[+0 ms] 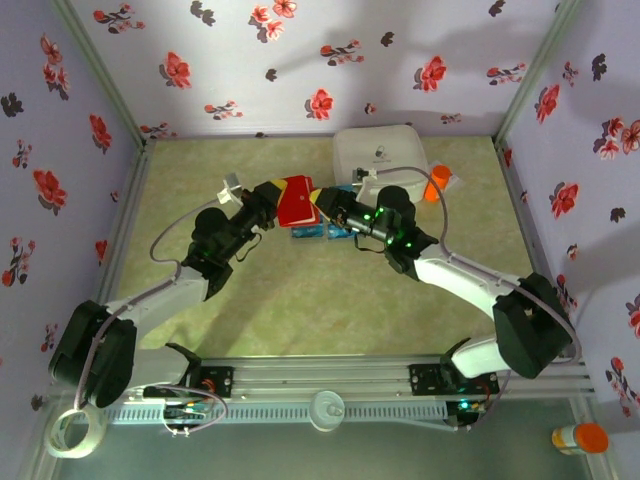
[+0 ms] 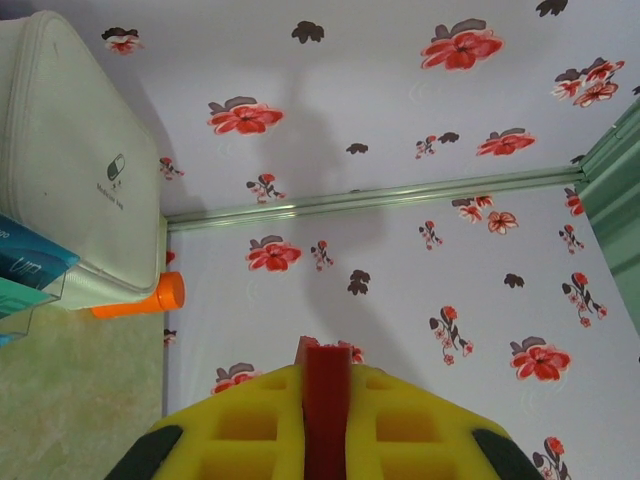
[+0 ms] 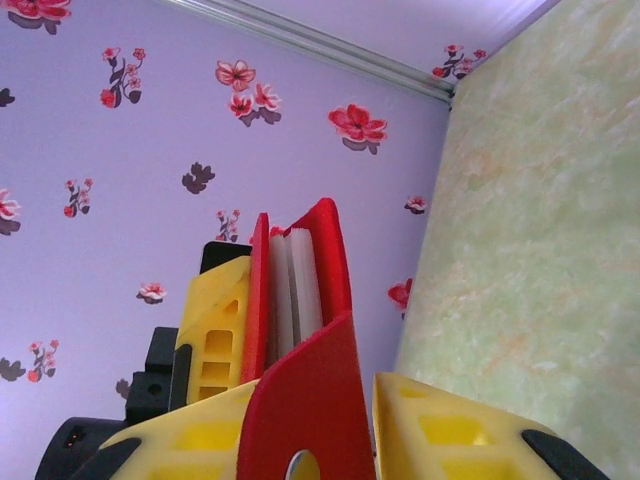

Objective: Put the credit cards into the card holder

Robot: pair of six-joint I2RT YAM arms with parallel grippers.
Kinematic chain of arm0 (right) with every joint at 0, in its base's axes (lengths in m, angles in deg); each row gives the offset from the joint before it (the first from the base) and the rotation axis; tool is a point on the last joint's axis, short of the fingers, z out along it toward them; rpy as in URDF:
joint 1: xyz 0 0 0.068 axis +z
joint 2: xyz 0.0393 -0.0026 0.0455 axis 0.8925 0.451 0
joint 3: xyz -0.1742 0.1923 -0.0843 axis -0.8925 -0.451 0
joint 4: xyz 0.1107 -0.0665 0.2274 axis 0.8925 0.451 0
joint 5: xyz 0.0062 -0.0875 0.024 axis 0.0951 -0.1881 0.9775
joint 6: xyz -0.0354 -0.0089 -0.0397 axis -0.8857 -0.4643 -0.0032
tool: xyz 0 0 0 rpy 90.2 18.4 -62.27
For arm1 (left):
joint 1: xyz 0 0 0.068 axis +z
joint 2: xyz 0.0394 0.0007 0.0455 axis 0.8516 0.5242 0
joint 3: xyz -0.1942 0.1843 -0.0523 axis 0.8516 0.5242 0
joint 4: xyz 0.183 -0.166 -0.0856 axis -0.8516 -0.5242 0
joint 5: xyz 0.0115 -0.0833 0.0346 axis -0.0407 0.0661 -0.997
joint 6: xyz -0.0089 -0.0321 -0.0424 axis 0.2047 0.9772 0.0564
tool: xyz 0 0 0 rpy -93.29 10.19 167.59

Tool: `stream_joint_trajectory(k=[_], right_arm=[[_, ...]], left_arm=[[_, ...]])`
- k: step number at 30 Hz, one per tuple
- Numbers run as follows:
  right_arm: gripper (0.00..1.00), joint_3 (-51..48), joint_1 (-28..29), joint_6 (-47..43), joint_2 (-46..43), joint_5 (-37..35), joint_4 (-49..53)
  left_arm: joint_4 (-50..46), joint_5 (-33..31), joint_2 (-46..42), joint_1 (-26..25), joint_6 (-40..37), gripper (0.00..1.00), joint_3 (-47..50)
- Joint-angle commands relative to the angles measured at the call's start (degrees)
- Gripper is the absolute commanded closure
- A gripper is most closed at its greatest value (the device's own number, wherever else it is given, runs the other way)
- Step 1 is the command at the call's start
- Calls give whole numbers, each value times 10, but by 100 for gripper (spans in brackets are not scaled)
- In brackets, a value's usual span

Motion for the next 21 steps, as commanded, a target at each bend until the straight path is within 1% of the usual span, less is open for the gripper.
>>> stream_joint_trajectory(k=[1,10,17,21], right_arm=[[71,0,-3,20,13,33,-45],[71,-3,-3,48,34,51,-86],[73,-5,-3,98,61,76,-168],[78,-4,-3,117,73,86,-198]], left_arm=[[40,-4,4,-5,6,100,1],[45,-4,10,-8,8,100,-2],[55,-4,21,-10,12,100,-1],[63,-4,30,-12,14,100,-3]])
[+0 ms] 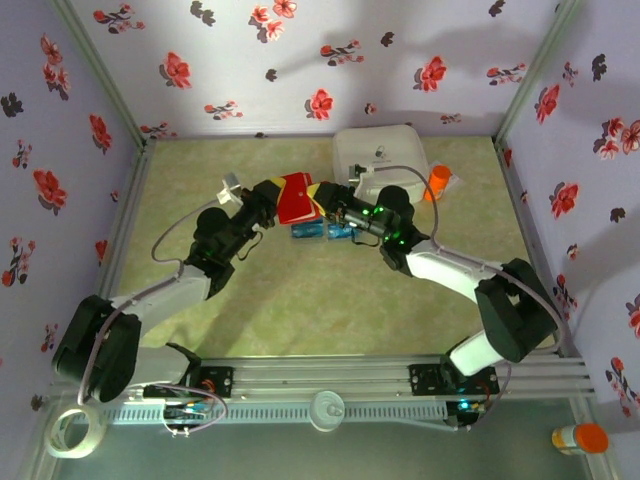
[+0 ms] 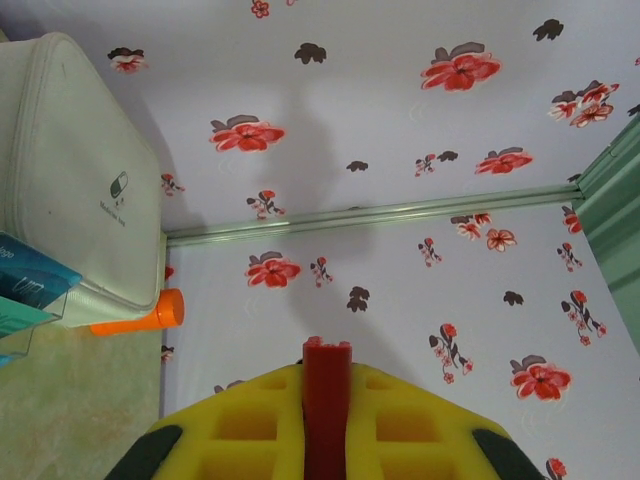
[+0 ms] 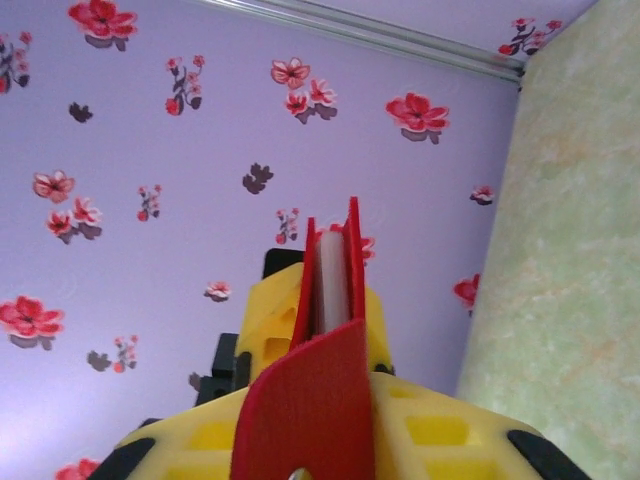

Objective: Put the credit cards into the card holder

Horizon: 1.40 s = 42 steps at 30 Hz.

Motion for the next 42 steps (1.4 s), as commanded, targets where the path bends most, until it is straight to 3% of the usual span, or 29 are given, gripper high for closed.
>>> stream_joint_trajectory(k=[1,10,14,15,17,20,23,26,33,38,42], right_arm=[[80,-3,6,27,10,37,-54],[100,-7,6,24,8,41,-47],[100,-10,4,17,1,41,-36],[100,-10,4,13,-2,41,-29],[100,-13,1,2,-12,38,-11],[100,-25,-6,-13,-31,31,18],[100,-40,-14,-31,-54,24,51],[100,-55,-16,-59,-80,14,95],[100,-97,-16,-121,-138,-26,187],[100,-118,-7,-162,-167,-71,251],[100,-120,8,-189,-176,-105,291]], left_arm=[[42,15,11,-11,9,100,-3],[37,16,13,-13,6,100,-8],[27,18,12,-13,2,100,-8],[24,20,10,-12,-2,95,-7],[13,22,5,-10,-10,76,-3],[-12,28,-10,0,-27,38,9],[-61,34,-45,18,-49,13,29],[-153,43,-90,36,-96,1,33],[-543,19,-143,32,-302,0,-104],[-758,-69,-80,-25,-431,0,-249],[-849,-148,-8,-91,-493,0,-344]])
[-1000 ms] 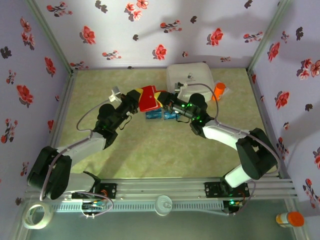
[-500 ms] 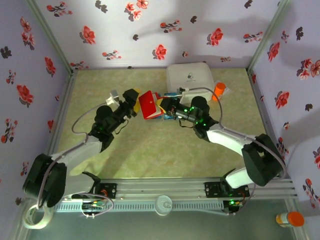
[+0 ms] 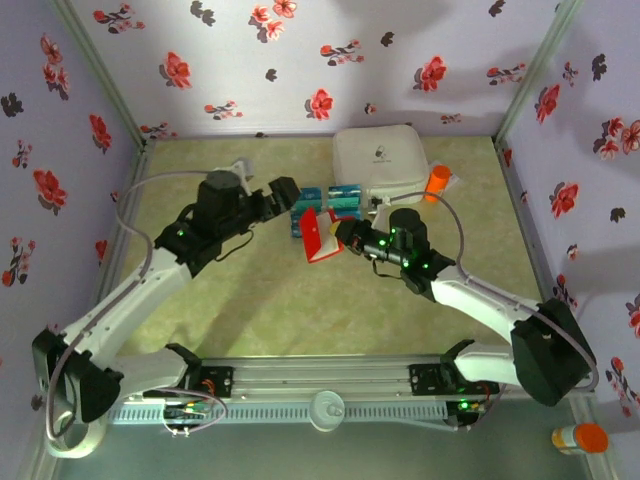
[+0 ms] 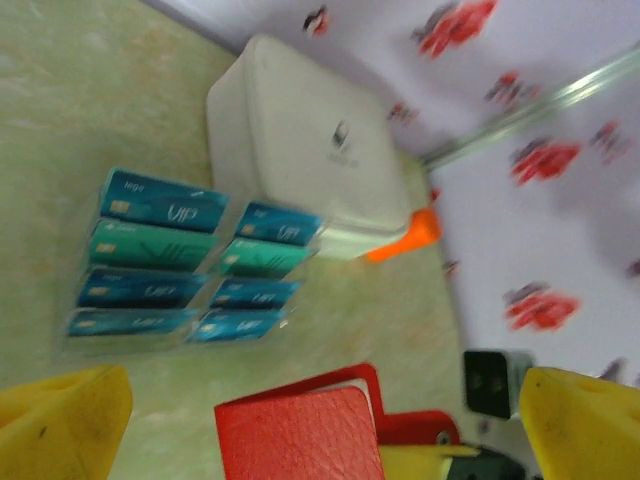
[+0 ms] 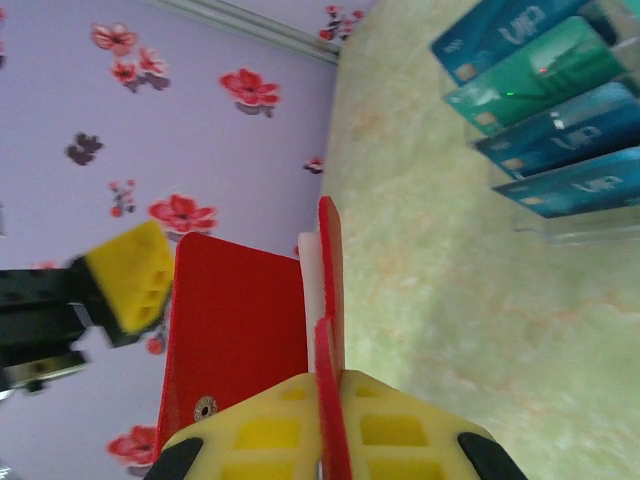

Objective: Put the credit cards into the card holder

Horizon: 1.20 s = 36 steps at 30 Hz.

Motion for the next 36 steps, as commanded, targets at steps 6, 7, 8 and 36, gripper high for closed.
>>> stream_joint_trajectory(k=[6,7,8,36], right_arm=[[100,0,26,-56,-10,-69,57],[100,1,26,-56,-9,-71,58],[100,0,26,-57,-9,-73,58],[100,-155,130,44,38,-271,-151]], left_arm=[[-234,-183,140,-106,-141,0,-141],[-245,-195,152,-114,-146,0,-150],[-260,-209,167,-121,-149,0,-156],[-151,-268,147,-115,-107,0,135]])
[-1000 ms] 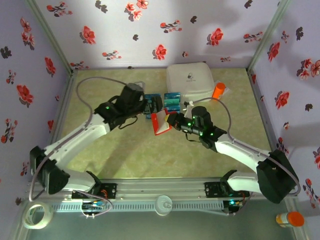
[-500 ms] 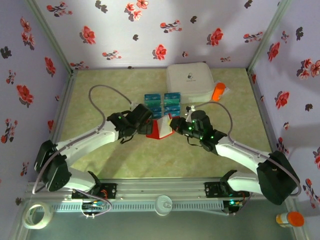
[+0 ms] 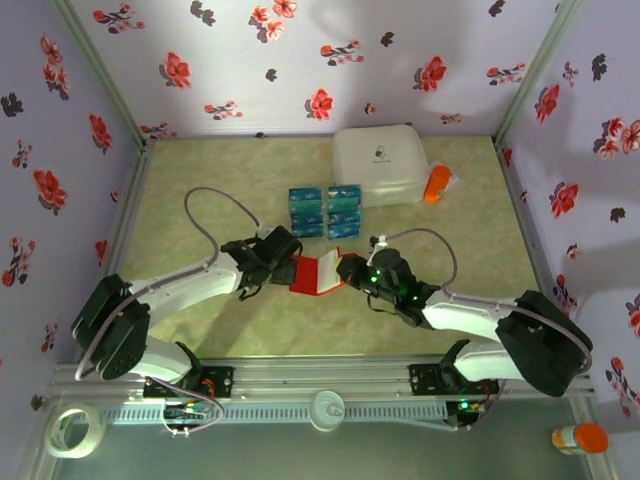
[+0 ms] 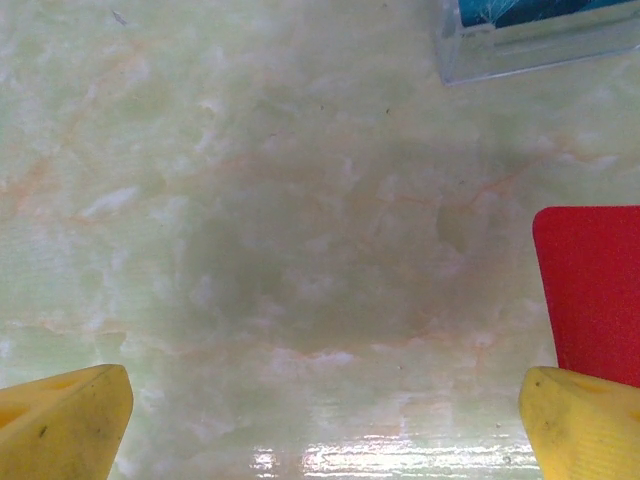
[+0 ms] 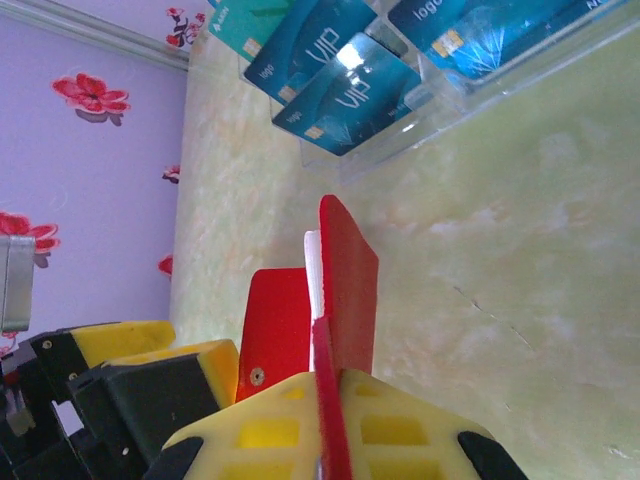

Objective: Put the credit cards into the card holder

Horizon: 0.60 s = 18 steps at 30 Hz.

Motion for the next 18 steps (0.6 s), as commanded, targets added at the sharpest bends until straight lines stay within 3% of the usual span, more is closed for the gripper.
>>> stream_joint_trajectory(k=[1,18], right_arm=[[100,-9,25,18,17,-68,-68],[100,3,95,51,214,-103,-242]], left_arm=[[13,-13,17,1,9,0,7],[20,-38,30,1,29,0,54]])
